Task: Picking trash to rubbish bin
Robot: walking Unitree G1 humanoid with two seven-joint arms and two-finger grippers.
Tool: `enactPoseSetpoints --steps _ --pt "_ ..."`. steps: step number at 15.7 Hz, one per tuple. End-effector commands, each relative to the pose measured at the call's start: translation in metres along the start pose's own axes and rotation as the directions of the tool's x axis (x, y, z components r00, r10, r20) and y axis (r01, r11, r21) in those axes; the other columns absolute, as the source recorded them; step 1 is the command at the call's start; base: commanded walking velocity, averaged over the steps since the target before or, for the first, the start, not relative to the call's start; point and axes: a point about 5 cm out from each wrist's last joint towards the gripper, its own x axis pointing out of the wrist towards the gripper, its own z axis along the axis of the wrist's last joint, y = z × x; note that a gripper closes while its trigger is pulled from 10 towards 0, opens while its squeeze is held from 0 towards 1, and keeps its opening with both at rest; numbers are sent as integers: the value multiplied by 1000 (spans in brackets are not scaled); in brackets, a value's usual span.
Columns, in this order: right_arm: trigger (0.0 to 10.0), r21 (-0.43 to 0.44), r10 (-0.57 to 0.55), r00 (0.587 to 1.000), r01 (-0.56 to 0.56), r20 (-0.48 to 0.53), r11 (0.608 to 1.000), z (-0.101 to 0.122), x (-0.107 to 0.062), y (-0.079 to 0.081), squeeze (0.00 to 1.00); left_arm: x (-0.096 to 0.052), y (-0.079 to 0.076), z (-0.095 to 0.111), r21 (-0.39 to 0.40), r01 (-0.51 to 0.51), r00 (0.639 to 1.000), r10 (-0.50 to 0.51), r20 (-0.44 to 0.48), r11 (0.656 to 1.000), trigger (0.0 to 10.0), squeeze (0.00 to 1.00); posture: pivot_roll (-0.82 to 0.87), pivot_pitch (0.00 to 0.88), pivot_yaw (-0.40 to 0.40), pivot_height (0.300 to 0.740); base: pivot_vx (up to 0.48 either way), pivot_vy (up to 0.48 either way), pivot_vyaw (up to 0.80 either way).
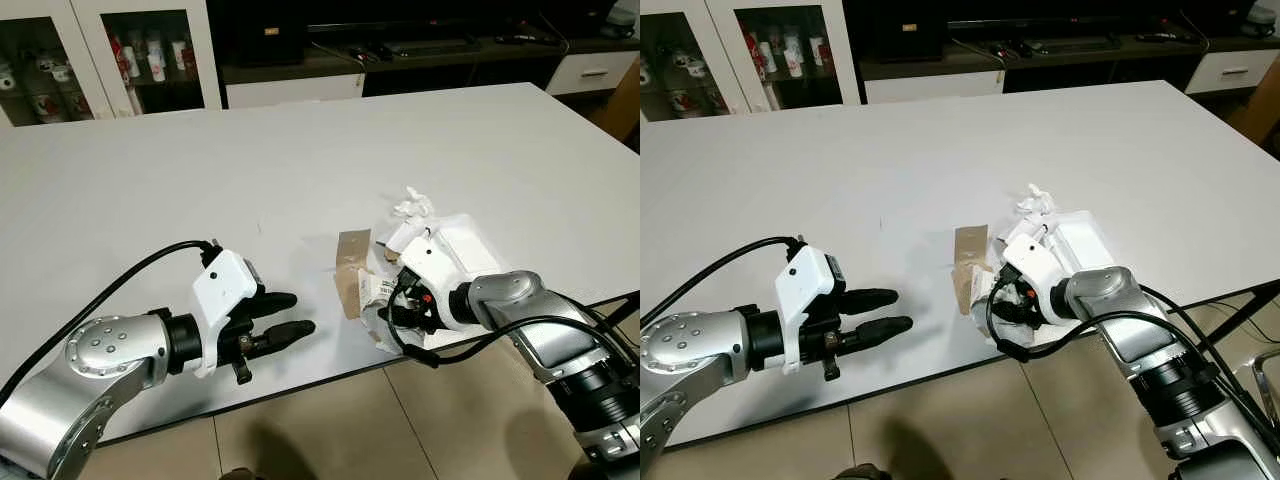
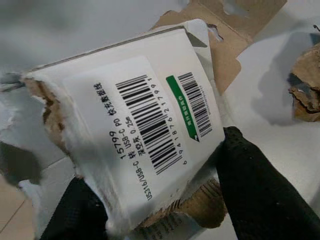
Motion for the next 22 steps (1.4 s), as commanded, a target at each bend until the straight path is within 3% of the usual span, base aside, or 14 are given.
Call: enactPoseSetpoints --steps 1,4,8,12,15,17,20,22 --pt "0 10 7 1000 -8 26 1000 4 -3 0 0 1 -2 3 13 19 1000 -19 2 1000 10000 0 -9 31 -47 740 0 0 0" --pt "0 28 -1 997 -1 76 1000 10 -12 0 0 2 -1 1 8 -3 1000 3 5 1000 10000 0 -10 33 -45 740 0 0 0" --pt "0 62 -13 981 1 191 998 25 -37 9 0 3 8 -1 18 -141 990 140 36 990 10000 0 -18 33 -38 740 0 0 0" --pt "0 114 -56 960 25 274 993 30 -66 21 0 7 25 2 -3 -332 938 331 108 943 10000 0 -36 35 -25 740 0 0 0" --pt "0 191 -132 934 70 333 979 30 -72 19 0 10 28 3 -10 -371 919 369 140 929 10000 0 -40 39 -22 740 0 0 0" --pt "0 243 -202 908 116 367 963 30 -74 15 0 11 29 5 -21 -391 908 390 154 920 10000 0 -38 41 -21 740 0 0 0" --pt "0 359 -345 808 179 477 916 40 -81 0 0 11 32 7 -28 -416 894 414 172 909 10000 0 -38 40 -21 740 0 0 0" --pt "0 391 -383 782 194 492 900 40 -80 -3 0 11 32 6 -27 -422 891 420 171 906 10000 0 -38 39 -22 740 0 0 0"
